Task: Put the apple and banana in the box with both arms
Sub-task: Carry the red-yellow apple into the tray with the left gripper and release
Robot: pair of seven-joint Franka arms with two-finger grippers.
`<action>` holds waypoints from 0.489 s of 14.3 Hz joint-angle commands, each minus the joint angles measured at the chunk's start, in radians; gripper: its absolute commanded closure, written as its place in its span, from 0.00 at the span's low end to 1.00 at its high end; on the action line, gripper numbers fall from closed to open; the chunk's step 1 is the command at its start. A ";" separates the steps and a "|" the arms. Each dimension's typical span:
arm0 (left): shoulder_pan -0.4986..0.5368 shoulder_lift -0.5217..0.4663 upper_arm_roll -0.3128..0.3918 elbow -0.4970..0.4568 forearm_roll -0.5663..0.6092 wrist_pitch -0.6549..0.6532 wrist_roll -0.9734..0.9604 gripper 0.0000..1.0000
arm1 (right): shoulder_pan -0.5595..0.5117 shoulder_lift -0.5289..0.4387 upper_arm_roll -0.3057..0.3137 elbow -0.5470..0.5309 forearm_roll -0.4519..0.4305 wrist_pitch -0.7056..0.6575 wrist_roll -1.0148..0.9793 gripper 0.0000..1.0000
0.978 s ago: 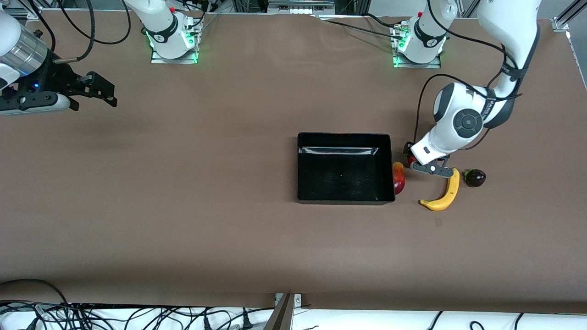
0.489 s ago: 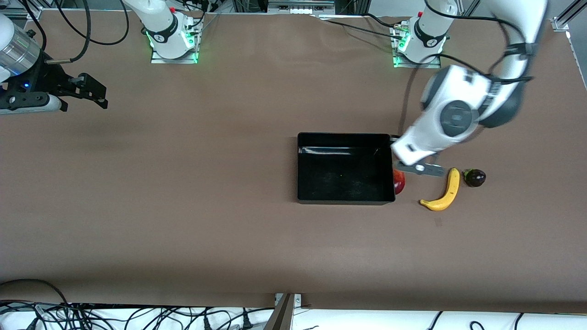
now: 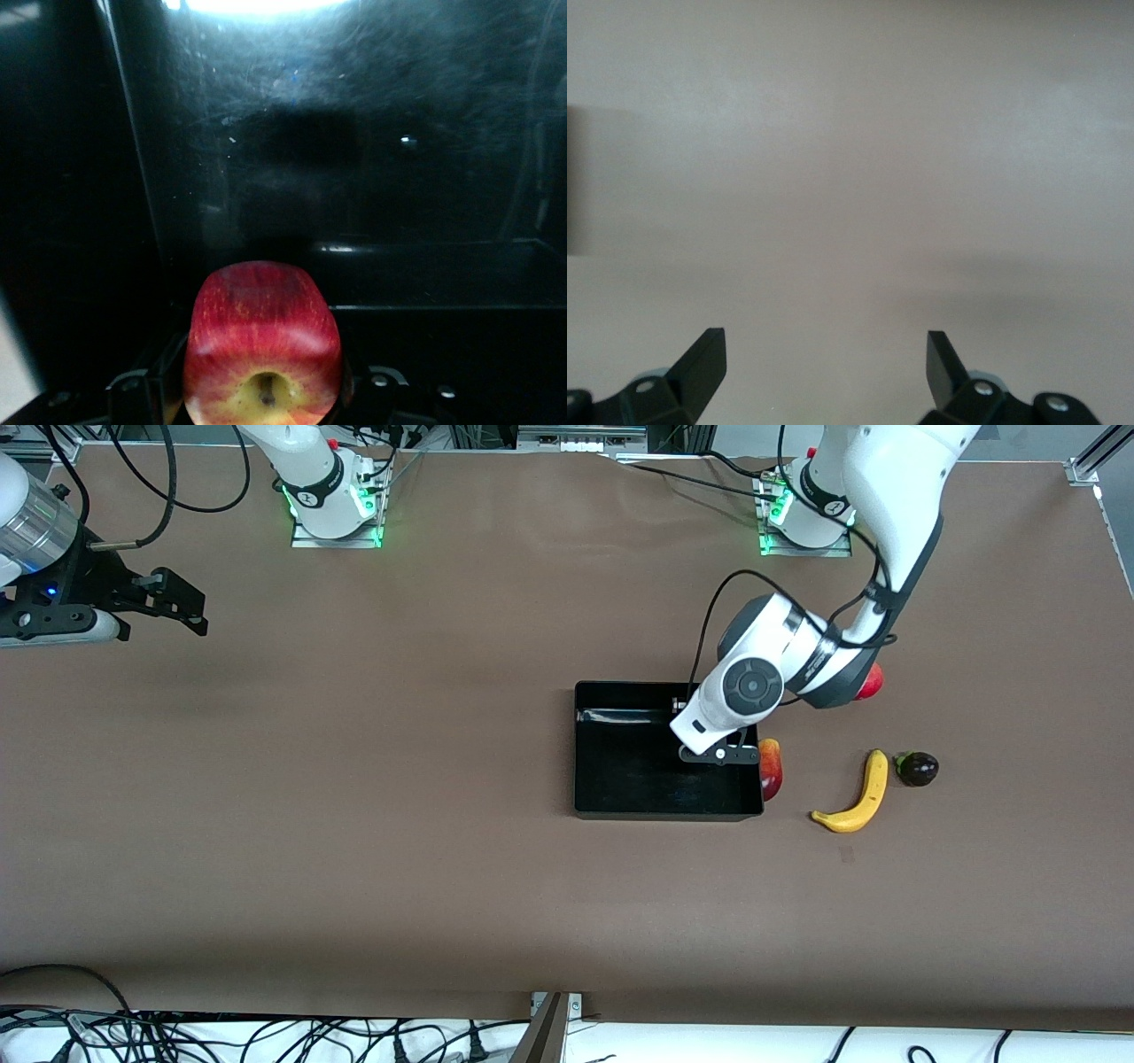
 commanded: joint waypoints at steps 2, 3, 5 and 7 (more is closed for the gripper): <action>0.002 0.029 -0.003 0.035 -0.005 -0.020 -0.019 0.01 | -0.016 0.012 0.014 0.029 -0.015 -0.020 0.001 0.00; 0.008 0.029 -0.003 0.035 -0.005 -0.021 -0.020 0.00 | -0.015 0.012 0.014 0.029 -0.015 -0.020 0.002 0.00; 0.006 0.021 -0.003 0.050 -0.005 -0.029 -0.022 0.00 | -0.013 0.010 0.014 0.029 -0.013 -0.020 0.002 0.00; 0.017 -0.013 0.003 0.090 -0.002 -0.070 -0.022 0.00 | -0.013 0.010 0.015 0.030 -0.012 -0.020 0.004 0.00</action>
